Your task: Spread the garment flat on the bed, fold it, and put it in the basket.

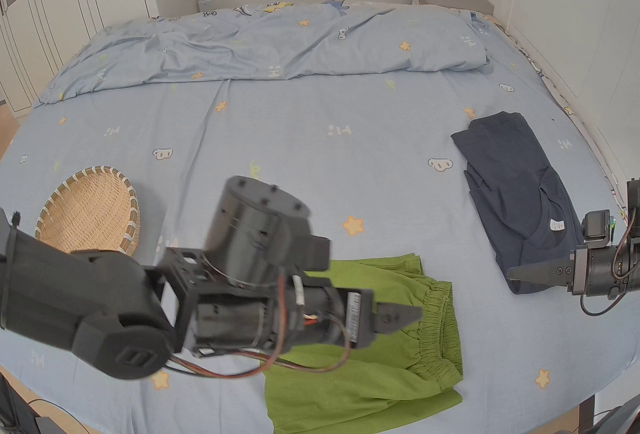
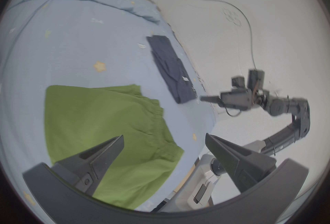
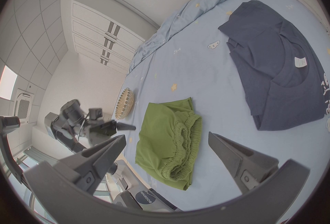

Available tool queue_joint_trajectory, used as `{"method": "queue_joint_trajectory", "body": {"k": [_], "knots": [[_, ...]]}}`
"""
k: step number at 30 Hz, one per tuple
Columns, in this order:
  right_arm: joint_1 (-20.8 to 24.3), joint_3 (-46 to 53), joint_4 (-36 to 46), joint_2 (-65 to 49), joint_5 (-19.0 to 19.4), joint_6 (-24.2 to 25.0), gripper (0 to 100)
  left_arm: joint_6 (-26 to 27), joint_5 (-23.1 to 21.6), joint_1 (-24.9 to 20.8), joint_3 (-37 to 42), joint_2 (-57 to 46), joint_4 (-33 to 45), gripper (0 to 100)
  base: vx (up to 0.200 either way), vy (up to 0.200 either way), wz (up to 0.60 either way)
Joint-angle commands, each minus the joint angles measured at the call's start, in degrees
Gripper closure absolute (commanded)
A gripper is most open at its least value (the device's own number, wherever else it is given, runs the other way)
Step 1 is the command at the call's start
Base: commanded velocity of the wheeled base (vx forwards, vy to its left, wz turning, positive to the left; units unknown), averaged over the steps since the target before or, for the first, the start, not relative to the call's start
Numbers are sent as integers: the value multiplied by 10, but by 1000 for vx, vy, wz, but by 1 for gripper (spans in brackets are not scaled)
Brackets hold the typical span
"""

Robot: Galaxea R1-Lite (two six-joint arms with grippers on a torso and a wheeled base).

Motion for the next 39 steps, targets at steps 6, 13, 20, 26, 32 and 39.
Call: {"method": "queue_joint_trajectory", "body": {"k": [6, 13, 20, 26, 32, 39], "knots": [[159, 10, 14, 18, -46, 5, 0, -8, -156, 256, 160, -66, -7, 0, 0, 0, 0], [254, -30, 12, 153, -75, -4, 0, -4, -192, 285, 209, 13, -88, 0, 0, 0, 0], [290, -36, 8, 216, -74, -26, 0, -5, -189, 250, 232, 78, -179, 0, 0, 0, 0], [288, -26, -16, 246, -72, -34, 0, -6, -187, 239, 237, 105, -216, 0, 0, 0, 0], [299, 0, -45, 276, -72, -35, 0, -11, -189, 227, 230, 125, -243, 0, 0, 0, 0], [276, 40, -62, 280, -73, -45, 0, -42, -192, 194, 233, 151, -312, 0, 0, 0, 0]]}}
